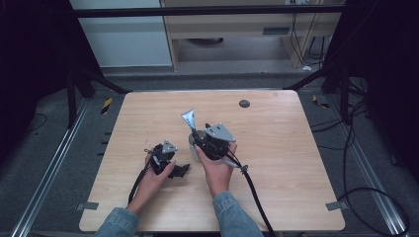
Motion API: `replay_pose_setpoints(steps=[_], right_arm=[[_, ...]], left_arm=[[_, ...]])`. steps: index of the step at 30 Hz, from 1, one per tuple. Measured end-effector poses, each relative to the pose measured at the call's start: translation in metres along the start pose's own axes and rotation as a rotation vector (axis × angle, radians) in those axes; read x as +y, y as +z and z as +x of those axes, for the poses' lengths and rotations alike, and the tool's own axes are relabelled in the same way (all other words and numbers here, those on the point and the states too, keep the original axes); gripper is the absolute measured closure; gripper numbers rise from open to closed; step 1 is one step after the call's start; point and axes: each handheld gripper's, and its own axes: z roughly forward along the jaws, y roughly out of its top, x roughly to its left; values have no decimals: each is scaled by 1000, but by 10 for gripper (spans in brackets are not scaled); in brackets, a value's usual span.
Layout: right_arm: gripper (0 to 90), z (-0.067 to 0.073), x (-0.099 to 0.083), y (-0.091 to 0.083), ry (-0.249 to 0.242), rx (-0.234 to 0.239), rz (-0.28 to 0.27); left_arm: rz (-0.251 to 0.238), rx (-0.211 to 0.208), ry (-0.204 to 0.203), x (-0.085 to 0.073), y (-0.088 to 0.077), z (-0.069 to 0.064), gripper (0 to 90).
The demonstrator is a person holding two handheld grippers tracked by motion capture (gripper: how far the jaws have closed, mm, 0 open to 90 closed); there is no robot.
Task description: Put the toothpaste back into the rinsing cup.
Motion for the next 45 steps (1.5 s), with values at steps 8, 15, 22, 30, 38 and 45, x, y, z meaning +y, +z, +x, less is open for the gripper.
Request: replay_pose_setpoints(steps=[8,15,22,30,38,45], right_arm=[[439,-4,5,-7,-31,5,37],[330,-5,10,-12,-99,18,80],[218,-9,12,-15,-156,41,144],[128,-14,13,-18,-177,68,215],[85,-23,13,-26,-233,87,288],[77,-37,12,-38,-269,122,326]], left_arm=[[0,0,0,0,0,0,0],[0,0,0,0,0,0,0],[-1,0,0,0,0,0,0],[0,0,1,0,0,0,0],[-1,0,0,0,0,0,0],[-1,0,0,0,0,0,0]])
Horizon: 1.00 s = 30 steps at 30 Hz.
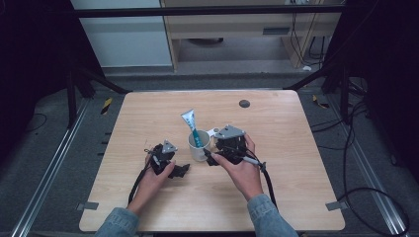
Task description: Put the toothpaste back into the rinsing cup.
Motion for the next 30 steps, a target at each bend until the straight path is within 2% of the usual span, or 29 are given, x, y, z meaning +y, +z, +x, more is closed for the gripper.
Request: replay_pose_setpoints(steps=[5,11,17,24,30], right_arm=[[102,-8,-6,-6,-35,1,28],[79,-17,-8,-10,-26,-11,33],[69,-35,-16,-17,4,-57,52],[90,-61,-30,-28,63,-97,71],[96,-79,-42,-38,100,-113,75]], left_arm=[[0,0,-3,0,0,0,0],[3,-1,0,0,0,0,0],[3,-1,0,0,0,0,0],[3,-1,0,0,0,0,0],[3,-1,1,0,0,0,0]])
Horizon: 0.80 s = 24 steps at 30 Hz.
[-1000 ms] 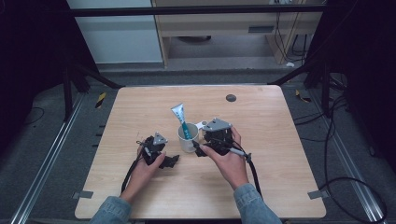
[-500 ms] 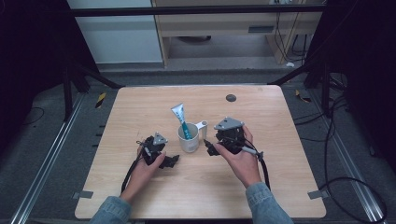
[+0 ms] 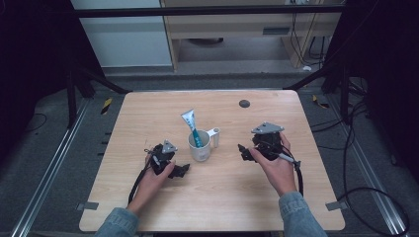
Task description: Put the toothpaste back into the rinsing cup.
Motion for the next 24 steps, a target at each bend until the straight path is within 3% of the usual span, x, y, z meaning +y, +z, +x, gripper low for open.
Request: replay_pose_setpoints(steps=[13,24], right_arm=[[112,-23,-31,-12,16,-16,24],[112,-36,-63,-9,74,-30,53]], left_arm=[[0,0,-2,0,0,0,0],[0,0,-2,0,0,0,0]])
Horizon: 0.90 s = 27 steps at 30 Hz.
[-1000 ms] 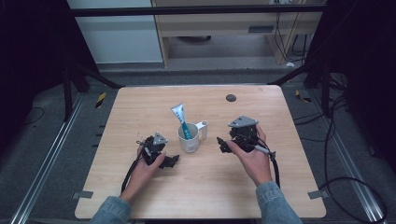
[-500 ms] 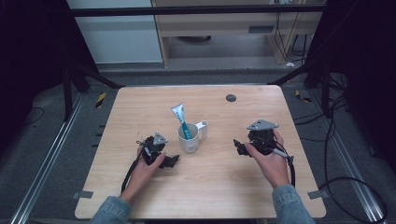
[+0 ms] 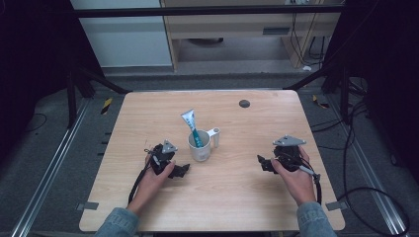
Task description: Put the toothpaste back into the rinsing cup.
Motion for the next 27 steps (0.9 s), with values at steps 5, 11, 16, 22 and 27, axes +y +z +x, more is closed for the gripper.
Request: replay_pose_setpoints(steps=[5,11,16,22,27], right_arm=[[99,-3,-17,8,14,-11,46],[91,-7,-32,16,52,-30,69],[87,-15,-42,26,120,-39,64],[77,-19,-46,37,154,-53,48],[70,-18,-43,41,148,-66,54]], left_arm=[[1,1,1,0,0,0,0],[1,0,1,0,0,0,0],[1,1,1,0,0,0,0],[1,0,1,0,0,0,0],[1,1,1,0,0,0,0]])
